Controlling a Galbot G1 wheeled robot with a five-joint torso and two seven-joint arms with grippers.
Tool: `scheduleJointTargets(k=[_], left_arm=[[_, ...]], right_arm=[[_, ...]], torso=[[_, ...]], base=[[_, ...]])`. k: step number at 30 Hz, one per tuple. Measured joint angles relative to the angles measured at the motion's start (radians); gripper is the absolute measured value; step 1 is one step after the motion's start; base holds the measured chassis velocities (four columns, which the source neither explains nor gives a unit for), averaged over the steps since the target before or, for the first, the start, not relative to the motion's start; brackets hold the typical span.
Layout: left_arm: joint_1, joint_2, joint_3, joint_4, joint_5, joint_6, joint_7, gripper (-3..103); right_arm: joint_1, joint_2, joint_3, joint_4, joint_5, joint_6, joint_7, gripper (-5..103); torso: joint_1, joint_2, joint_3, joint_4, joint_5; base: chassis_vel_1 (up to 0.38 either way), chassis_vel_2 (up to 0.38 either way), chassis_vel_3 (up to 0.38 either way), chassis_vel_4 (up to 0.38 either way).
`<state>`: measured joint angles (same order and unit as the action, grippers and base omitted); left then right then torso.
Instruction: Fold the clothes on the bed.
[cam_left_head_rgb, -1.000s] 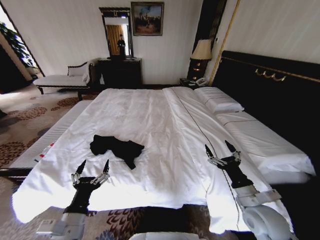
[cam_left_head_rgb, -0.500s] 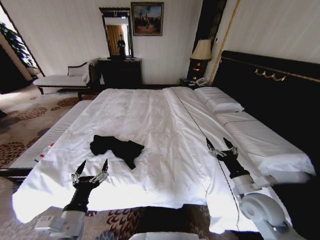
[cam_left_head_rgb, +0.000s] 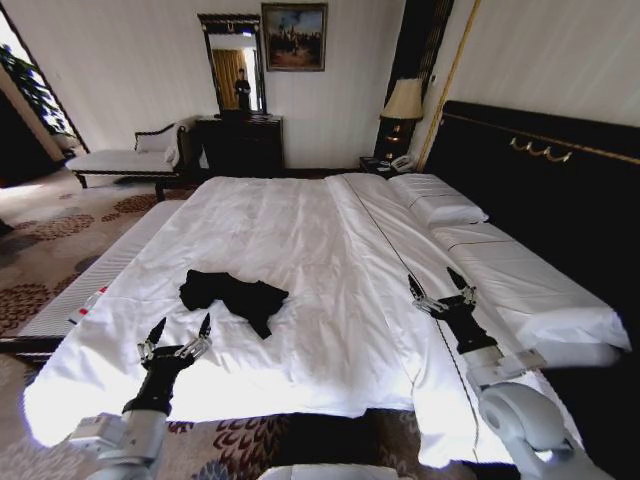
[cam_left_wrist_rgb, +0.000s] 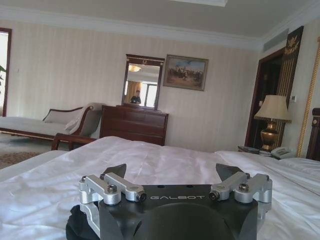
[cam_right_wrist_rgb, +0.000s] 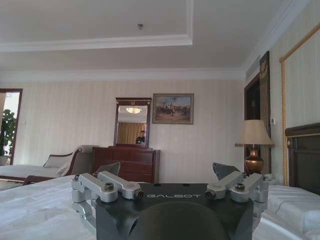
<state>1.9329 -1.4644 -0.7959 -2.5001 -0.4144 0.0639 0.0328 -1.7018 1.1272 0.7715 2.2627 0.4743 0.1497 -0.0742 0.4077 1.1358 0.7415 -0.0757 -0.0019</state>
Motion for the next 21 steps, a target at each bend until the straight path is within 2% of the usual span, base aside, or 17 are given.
scheduleJointTargets(k=[6, 21], left_arm=[[0.004, -0.011, 0.022, 0.0, 0.008, -0.017, 0.004, 100], [0.009, -0.003, 0.034, 0.0, 0.007, -0.041, 0.014, 100]], right_arm=[[-0.054, 0.046, 0.004, 0.021, -0.019, -0.01, -0.005, 100], [-0.047, 0.046, 0.029, 0.013, 0.011, -0.032, 0.003, 100]], torso=[[0.0, 0.0, 0.0, 0.0001, 0.0001], [0.0, 0.0, 0.0, 0.0001, 0.0002]], base=[[0.0, 0.0, 0.0, 0.0], [0.0, 0.0, 0.0, 0.0]])
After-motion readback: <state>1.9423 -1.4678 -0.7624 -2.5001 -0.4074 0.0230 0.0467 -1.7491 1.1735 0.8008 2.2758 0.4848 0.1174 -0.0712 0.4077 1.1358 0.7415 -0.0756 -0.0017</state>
